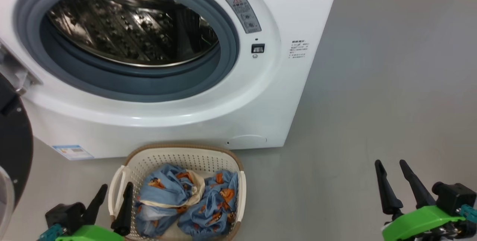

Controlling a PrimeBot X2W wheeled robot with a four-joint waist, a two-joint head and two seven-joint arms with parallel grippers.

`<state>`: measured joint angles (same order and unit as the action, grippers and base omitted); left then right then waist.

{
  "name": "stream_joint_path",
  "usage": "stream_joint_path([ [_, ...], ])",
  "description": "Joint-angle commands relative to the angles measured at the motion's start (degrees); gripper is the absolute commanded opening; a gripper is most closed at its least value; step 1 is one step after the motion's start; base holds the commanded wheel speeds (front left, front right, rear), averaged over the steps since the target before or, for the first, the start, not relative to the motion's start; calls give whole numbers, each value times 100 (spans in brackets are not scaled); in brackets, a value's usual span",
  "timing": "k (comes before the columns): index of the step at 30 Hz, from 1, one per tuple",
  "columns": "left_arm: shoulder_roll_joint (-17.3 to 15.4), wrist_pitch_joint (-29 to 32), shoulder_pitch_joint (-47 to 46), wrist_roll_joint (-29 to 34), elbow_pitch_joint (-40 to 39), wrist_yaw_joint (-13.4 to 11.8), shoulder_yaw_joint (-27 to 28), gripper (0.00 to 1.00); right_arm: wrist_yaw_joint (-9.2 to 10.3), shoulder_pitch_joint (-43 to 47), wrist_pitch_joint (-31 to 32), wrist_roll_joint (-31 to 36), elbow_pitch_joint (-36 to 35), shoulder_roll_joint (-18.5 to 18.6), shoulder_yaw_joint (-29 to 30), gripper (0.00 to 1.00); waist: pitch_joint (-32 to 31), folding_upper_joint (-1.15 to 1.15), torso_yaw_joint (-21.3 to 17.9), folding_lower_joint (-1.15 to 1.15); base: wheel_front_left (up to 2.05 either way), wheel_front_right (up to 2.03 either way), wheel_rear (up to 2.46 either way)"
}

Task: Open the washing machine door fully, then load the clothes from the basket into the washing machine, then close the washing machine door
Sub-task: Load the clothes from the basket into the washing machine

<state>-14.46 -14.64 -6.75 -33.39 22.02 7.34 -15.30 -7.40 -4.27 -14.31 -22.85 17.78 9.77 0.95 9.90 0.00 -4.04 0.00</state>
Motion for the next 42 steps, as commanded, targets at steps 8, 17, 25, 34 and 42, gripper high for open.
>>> stream_joint_path([
  [8, -178, -36, -935, -300, 741, 14, -380, 100, -9, -429, -69, 198, -213, -192, -93, 100, 961, 0, -86, 0, 0, 0, 0],
  [17, -370, -36, -1907, -713, 1608, 14, -1143, 100, -9, -828, -69, 305, -320, -394, -60, 100, 1810, 0, -193, 0, 0, 0, 0],
  [25, -530, -36, -2569, -1123, 2181, 14, -1720, 100, -9, -1112, -69, 377, -380, -526, -53, 100, 2342, 0, -233, 0, 0, 0, 0],
  [34, -649, -36, -3057, -1501, 2587, 14, -2230, 100, -9, -1324, -69, 421, -408, -598, -88, 100, 2647, 0, -235, 0, 0, 0, 0],
  [42, -745, -36, -3504, -1900, 2938, 14, -2830, 100, -9, -1467, -69, 434, -476, -634, -128, 100, 2964, 0, -287, 0, 0, 0, 0],
])
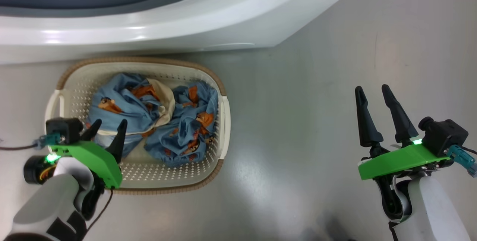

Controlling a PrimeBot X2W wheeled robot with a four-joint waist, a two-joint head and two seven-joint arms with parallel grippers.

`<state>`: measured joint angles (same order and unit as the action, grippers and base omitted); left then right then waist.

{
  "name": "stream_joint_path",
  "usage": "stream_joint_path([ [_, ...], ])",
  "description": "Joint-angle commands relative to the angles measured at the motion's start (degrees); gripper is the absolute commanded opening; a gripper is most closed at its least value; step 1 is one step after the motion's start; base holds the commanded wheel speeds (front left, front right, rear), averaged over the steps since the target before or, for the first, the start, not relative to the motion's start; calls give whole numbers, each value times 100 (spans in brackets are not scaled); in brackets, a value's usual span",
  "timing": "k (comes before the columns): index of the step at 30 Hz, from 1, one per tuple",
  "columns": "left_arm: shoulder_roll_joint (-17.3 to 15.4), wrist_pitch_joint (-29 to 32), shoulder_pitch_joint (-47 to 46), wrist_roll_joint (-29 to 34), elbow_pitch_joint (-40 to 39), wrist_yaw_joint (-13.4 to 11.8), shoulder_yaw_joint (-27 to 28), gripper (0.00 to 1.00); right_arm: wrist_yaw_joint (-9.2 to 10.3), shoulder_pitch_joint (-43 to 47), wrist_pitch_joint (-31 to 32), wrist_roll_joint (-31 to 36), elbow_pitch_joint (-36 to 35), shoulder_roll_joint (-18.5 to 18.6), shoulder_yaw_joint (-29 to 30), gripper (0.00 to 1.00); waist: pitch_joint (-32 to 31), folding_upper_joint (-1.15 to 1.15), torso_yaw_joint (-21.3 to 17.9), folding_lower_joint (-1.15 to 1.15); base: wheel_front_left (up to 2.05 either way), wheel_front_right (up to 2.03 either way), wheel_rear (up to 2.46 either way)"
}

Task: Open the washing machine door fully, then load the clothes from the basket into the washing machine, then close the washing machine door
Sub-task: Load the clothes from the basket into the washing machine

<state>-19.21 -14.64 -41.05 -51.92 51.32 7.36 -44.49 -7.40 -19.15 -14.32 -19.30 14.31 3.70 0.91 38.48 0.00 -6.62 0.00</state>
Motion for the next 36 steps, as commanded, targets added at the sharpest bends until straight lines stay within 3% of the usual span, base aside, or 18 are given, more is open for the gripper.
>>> stream_joint_path([
  [1, -282, -36, -127, -100, 51, 13, 0, 100, -9, 6, -68, 83, -137, -31, -129, 100, 147, 0, -38, 0, 0, 0, 0],
  [22, -436, -36, -1001, -1175, 748, 13, -1261, 100, -9, -235, -68, 136, -262, -76, -202, 100, 796, 0, -141, 0, 0, 0, 0],
  [36, -522, 84, -1357, -1553, 963, 13, -2031, 100, -9, -334, -68, 52, -331, -81, -358, 100, 1066, 0, -289, 0, 0, 0, 0],
])
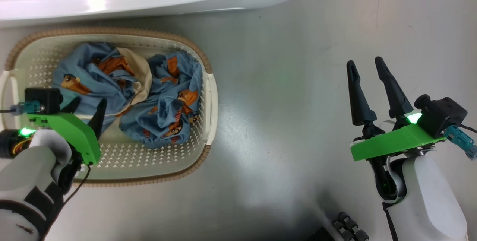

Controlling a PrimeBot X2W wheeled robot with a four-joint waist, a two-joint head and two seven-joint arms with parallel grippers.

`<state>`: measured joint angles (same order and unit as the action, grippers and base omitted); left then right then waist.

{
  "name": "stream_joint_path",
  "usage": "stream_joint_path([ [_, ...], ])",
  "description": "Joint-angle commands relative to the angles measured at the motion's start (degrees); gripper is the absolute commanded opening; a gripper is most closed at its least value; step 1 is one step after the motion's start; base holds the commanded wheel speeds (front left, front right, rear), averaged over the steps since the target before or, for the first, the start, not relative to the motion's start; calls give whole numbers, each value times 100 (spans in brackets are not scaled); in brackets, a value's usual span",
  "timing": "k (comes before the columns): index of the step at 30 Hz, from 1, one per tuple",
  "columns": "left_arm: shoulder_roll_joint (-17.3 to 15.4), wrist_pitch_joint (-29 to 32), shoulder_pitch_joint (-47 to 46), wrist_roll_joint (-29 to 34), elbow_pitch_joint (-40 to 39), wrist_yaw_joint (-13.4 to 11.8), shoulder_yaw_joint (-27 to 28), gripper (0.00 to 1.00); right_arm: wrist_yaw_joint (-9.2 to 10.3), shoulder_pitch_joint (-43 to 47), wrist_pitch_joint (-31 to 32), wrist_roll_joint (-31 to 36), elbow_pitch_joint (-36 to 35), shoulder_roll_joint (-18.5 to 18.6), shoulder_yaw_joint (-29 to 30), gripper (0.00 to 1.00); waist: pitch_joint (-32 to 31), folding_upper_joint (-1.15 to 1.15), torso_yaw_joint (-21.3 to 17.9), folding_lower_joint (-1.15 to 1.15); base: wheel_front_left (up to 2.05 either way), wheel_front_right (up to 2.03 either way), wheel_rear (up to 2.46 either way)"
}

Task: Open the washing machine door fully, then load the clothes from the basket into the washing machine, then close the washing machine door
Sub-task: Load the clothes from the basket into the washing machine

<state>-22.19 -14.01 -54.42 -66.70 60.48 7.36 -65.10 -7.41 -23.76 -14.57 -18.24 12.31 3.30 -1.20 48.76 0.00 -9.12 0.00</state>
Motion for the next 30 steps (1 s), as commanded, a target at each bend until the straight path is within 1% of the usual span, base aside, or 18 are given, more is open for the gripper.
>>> stream_joint_path([
  [1, -224, 21, -20, -75, 48, 13, 30, 100, -8, 127, -43, -53, -131, -41, -147, 100, 38, 0, -39, 0, 0, 0, 0],
  [11, -297, 171, -182, -312, 128, 13, -392, 100, -8, 100, -43, -110, -178, -42, -231, 100, 192, 0, -173, 0, 0, 0, 0],
  [12, -305, 179, -194, -335, 127, 13, -418, 95, -8, 98, -43, -110, -181, -42, -240, 100, 203, 0, -182, 0, 0, 0, 0],
  [13, -312, 181, -206, -356, 127, 13, -444, 74, -8, 97, -43, -108, -183, -42, -250, 100, 213, 0, -191, 0, 0, 0, 0],
  [14, -320, 189, -216, -369, 130, 13, -473, 46, -8, 95, -43, -107, -185, -42, -259, 100, 223, 0, -200, 0, 0, 0, 0],
  [15, -331, 204, -242, -399, 131, 13, -520, 7, -8, 90, -43, -105, -194, -42, -268, 100, 244, 0, -213, 0, 0, 0, 0],
  [16, -337, 209, -256, -414, 133, 13, -541, 0, -8, 86, -43, -106, -200, -42, -272, 100, 252, 0, -219, 0, 0, 0, 0],
  [24, -294, 202, -289, -527, 113, 13, -664, 0, -8, 89, -43, -101, -196, -42, -256, 100, 199, 0, -187, 0, 0, 0, 0],
  [30, -238, 91, -188, -805, 35, 13, -657, 0, -8, 91, -43, -99, -139, -42, -221, 100, -5, 0, -65, 0, 0, 0, 0],
])
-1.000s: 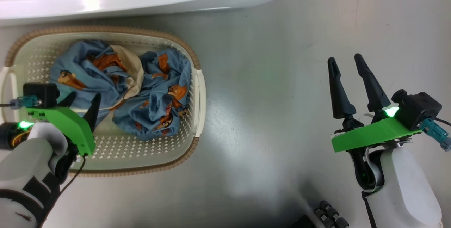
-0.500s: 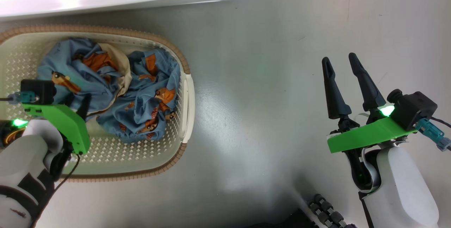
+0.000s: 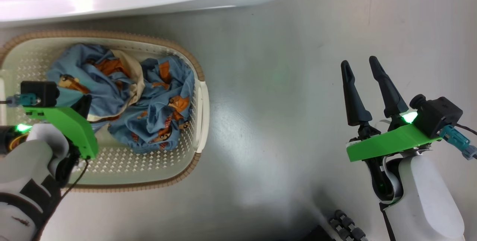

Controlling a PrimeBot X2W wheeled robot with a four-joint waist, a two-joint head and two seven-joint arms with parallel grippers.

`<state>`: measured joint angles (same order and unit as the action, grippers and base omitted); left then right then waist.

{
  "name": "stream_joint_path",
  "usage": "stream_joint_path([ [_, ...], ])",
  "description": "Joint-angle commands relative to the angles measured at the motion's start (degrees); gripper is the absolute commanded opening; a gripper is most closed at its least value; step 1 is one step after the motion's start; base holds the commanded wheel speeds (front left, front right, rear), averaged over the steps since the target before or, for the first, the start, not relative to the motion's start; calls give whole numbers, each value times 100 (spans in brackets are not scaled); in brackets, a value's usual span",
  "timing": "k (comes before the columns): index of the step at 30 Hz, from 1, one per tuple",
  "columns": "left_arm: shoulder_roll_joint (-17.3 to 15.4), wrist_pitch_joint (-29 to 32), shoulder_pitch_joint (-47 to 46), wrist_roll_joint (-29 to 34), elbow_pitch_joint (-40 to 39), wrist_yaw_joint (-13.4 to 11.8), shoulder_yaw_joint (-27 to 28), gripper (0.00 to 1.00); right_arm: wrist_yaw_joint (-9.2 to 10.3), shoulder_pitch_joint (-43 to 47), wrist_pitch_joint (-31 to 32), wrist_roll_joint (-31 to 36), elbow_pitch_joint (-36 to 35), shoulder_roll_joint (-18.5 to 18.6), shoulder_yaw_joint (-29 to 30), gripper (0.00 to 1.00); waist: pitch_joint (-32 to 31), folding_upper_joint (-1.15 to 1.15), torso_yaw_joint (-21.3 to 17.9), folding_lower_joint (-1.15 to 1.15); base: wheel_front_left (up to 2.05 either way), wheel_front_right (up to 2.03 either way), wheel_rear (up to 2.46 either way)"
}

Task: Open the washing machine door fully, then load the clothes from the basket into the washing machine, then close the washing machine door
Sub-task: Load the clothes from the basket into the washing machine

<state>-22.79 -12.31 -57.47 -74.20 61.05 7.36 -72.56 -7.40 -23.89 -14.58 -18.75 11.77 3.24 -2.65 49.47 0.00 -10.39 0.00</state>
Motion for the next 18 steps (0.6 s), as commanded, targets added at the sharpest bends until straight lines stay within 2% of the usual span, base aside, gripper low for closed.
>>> stream_joint_path([
  [1, -165, -109, 138, -118, -47, 13, 112, 0, -9, 107, -42, -48, -67, -36, -64, 100, -124, 0, 89, 0, 0, 0, 0],
  [11, -137, -264, 439, -364, -453, 13, 478, 0, -9, 225, -42, -7, 106, -36, 54, 100, -782, 0, 339, 0, 0, 0, 0],
  [12, -147, -266, 535, -255, -596, 13, 745, 0, -9, 281, -42, 15, 151, -36, 90, 100, -967, 0, 394, 0, 0, 0, 0],
  [13, -147, -266, 535, -255, -596, 13, 745, 0, -9, 281, -42, 15, 151, -36, 90, 100, -967, 0, 394, 0, 0, 0, 0],
  [18, -131, -267, 946, 187, -928, 13, 1484, 0, -9, 449, -42, 7, 271, 5, 139, 100, -1437, 0, 501, 0, 0, 0, 0],
])
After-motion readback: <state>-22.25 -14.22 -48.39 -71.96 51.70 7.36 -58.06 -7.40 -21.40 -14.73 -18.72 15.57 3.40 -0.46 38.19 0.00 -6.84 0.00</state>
